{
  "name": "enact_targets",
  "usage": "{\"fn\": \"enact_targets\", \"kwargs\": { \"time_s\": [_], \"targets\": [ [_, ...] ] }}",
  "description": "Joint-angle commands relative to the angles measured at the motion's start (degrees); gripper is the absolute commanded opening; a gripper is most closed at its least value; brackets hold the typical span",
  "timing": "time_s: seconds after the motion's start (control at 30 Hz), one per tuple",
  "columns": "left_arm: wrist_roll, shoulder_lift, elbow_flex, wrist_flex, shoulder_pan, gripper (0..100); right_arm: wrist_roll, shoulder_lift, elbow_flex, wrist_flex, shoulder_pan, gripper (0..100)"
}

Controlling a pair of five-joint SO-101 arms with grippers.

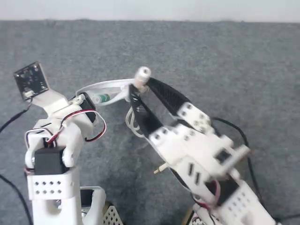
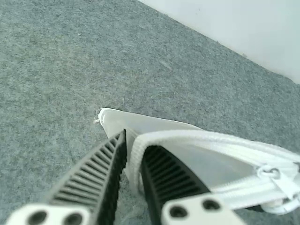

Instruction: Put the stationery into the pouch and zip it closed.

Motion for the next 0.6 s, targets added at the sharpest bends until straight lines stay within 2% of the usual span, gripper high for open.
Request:
{"fn": "enact_targets", "kwargs": {
  "time_s": [0.0,0.1,0.2,0.43,0.57],
  "targets": [
    [0.8,0.4,-0.2,-1.8,-0.3,1,1.2,8.0,-1.0,-10.9,-0.5,0.6],
    [0.8,0.5,-0.2,-1.8,-0.3,1,1.3,13.2,-1.0,-18.5,-0.2,0.6],
    [0.8,0.6,-0.2,-1.8,-0.3,1,1.3,17.2,-1.0,-21.7,-0.4,0.6],
    [0.8,0.7,-0.2,-1.8,-0.3,1,1.3,21.2,-0.2,-21.6,-0.4,0.6],
    [0.8,0.7,-0.2,-1.8,-0.2,1,1.5,21.8,0.4,-17.0,-0.3,0.6]
  ]
}}
